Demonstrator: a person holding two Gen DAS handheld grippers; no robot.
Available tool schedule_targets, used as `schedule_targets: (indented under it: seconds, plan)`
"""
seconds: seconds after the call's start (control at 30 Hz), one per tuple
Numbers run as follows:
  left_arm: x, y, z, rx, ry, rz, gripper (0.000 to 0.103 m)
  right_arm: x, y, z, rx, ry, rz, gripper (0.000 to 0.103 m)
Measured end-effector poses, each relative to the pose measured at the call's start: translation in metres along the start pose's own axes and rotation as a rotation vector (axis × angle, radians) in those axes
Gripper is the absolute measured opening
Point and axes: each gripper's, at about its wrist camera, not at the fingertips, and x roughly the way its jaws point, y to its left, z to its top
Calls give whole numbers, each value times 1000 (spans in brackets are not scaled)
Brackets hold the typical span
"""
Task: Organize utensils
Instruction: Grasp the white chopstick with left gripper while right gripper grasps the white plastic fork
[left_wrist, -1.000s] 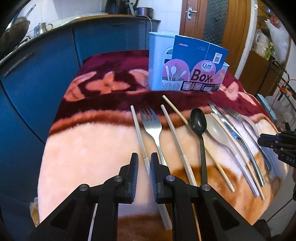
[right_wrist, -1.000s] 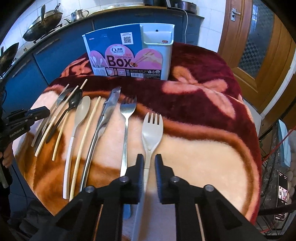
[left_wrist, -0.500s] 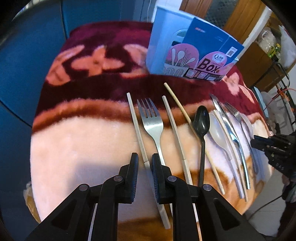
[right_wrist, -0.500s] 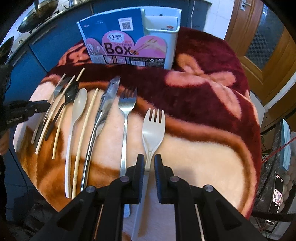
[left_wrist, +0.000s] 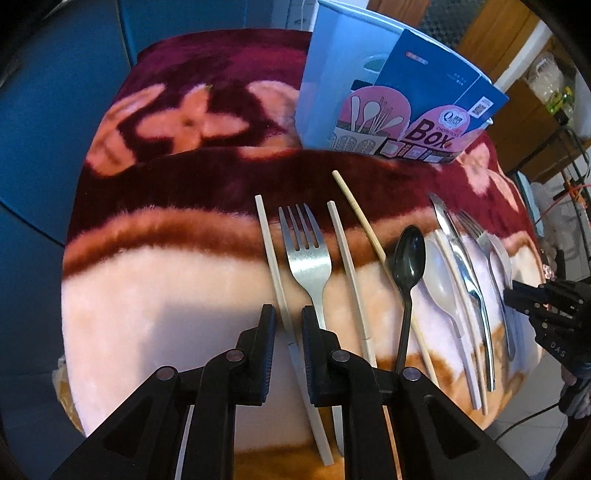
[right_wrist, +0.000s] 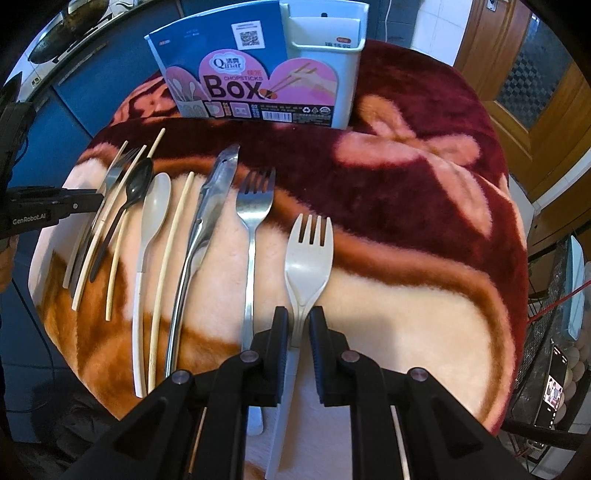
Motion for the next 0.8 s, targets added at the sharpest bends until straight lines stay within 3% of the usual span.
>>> schedule_targets:
  seconds: [0.17,0.27,0.57,0.8]
  plan:
    - [-8,10,-9,-39,-47,-21,5,-6,-2,-10,44,-71,5,10]
    - [-20,12,-21,-39,-121,-24,5,-15,-4,-18,68,-143,15,10]
    - [-64,-5,-41,5,-425,-55,5,-57,0,-34,94,-446,-4,10]
    - [-98,-31,-18,60,-652,-60,5,-85,8,-16,88,-642,-29,10]
